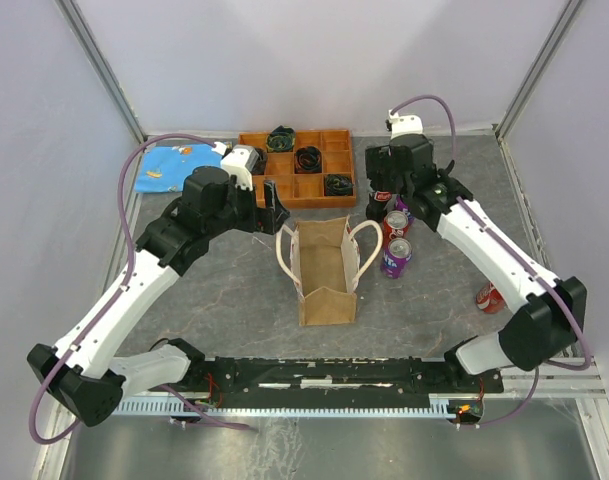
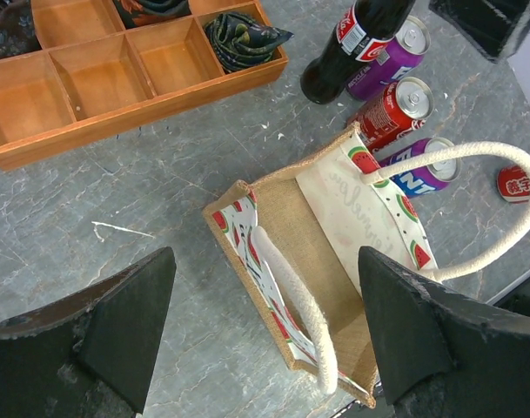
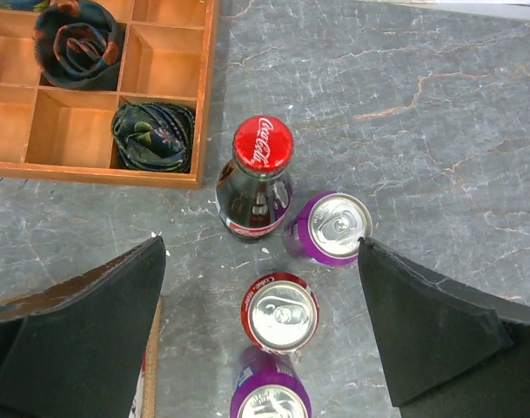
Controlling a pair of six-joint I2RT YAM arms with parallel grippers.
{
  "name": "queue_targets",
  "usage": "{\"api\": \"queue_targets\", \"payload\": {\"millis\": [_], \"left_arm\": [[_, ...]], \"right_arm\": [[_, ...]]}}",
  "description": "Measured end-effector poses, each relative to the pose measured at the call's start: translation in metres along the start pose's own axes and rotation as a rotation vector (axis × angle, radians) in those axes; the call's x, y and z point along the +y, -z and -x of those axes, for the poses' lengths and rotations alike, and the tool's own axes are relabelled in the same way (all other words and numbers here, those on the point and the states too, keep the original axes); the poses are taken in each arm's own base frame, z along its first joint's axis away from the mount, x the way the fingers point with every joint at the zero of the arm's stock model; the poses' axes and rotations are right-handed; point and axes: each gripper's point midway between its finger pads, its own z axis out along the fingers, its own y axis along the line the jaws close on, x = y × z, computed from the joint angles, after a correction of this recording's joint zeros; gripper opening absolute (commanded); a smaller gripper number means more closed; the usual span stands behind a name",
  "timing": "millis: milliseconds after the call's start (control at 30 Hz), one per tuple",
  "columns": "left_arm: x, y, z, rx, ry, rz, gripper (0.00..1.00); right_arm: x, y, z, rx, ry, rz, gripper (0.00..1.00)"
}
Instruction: Place the beverage into the canvas bag
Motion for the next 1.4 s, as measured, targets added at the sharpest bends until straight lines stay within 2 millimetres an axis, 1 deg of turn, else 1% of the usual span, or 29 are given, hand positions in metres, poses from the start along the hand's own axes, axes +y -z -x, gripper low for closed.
{"api": "queue_targets", "payload": {"millis": [67, 200, 367, 467, 567, 667, 833, 1000, 1133, 1200, 1267, 1333, 1400], "left_arm": [[0.0, -0.001, 0.0, 0.002, 0.001, 0.001, 0.91], [0.003, -0.006, -0.004, 0.018, 0.003, 0.01, 0.91], [0.005, -0.013, -0.009, 0.041, 0.005, 0.016, 0.91], [0.005, -0.015, -0.01, 0.047, 0.005, 0.017, 0.91], [0.005, -0.015, -0.01, 0.048, 0.005, 0.015, 0.91], [0.005, -0.015, -0.01, 0.048, 0.005, 0.013, 0.91], [0.004, -0.015, -0.01, 0.049, 0.005, 0.012, 0.91], [0.004, -0.015, -0.01, 0.05, 0.005, 0.009, 0.91], [0.001, -0.015, -0.011, 0.055, 0.006, -0.007, 0.91], [0.0, -0.015, -0.012, 0.057, 0.006, -0.013, 0.91], [0.0, -0.015, -0.012, 0.058, 0.006, -0.014, 0.91], [0.0, -0.015, -0.012, 0.058, 0.006, -0.014, 0.91], [0.0, -0.015, -0.012, 0.058, 0.006, -0.014, 0.91]], "right_arm": [[0.0, -0.01, -0.005, 0.003, 0.006, -0.008, 0.99], [-0.004, -0.024, -0.009, -0.013, -0.007, -0.022, 0.99], [-0.007, -0.04, -0.007, -0.038, -0.027, -0.035, 0.99], [-0.006, -0.052, -0.016, -0.044, -0.035, -0.029, 0.99], [-0.001, -0.066, -0.033, -0.018, -0.033, -0.009, 0.99], [0.004, -0.076, -0.039, -0.014, -0.032, 0.007, 0.99], [0.009, -0.084, -0.043, -0.042, -0.041, 0.023, 0.99], [0.011, -0.093, -0.04, -0.071, -0.038, 0.021, 0.93], [0.009, -0.1, -0.041, -0.098, -0.035, 0.001, 0.88], [0.008, -0.104, -0.041, -0.107, -0.038, -0.008, 0.83], [0.008, -0.109, -0.042, -0.111, -0.039, -0.015, 0.73], [0.008, -0.113, -0.044, -0.118, -0.043, -0.022, 0.54], [0.007, -0.115, -0.046, -0.127, -0.051, -0.033, 0.3]]}}
